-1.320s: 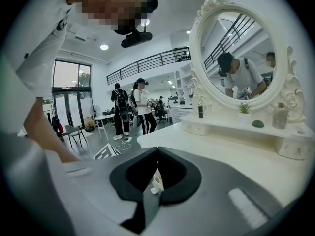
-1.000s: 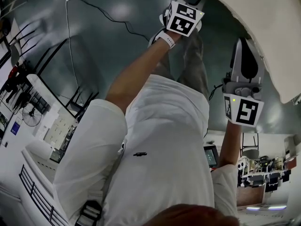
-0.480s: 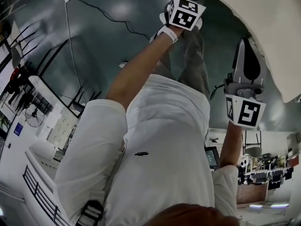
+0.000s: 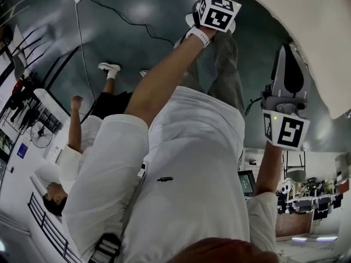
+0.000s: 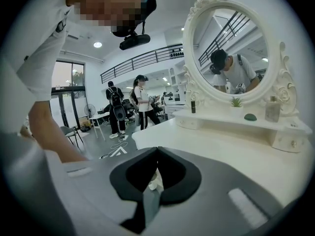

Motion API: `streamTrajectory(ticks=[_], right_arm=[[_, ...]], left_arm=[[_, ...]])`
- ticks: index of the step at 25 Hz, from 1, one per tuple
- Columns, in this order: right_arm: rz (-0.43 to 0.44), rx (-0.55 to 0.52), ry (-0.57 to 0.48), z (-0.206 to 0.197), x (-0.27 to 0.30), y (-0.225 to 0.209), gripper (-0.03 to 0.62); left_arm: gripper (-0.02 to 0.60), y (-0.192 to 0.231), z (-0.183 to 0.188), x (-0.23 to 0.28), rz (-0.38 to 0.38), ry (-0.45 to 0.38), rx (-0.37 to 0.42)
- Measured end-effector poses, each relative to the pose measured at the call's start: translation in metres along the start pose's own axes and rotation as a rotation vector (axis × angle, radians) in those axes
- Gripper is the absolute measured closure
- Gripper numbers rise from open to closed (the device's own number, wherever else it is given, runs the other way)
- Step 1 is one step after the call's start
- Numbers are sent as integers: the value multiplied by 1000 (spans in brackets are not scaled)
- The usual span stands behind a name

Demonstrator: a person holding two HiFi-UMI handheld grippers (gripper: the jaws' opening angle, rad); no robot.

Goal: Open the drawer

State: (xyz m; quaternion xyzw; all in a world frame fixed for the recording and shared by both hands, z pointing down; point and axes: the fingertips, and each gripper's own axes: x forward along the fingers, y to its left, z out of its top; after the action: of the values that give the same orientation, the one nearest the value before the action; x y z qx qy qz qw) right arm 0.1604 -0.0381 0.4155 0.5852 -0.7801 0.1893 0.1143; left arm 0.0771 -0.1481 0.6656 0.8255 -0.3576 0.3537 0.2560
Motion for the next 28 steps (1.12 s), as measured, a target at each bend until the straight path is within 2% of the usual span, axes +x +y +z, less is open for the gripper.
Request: streamTrajectory(ticks=[13,28], right_arm=[[11,1,-9,2,0,8,583],[44,-18,-20,7,-8,25,583]], left_arm=[[449,2,-7,-6,-7,6,-27],[449,6,-48,-43,11,27,-55]])
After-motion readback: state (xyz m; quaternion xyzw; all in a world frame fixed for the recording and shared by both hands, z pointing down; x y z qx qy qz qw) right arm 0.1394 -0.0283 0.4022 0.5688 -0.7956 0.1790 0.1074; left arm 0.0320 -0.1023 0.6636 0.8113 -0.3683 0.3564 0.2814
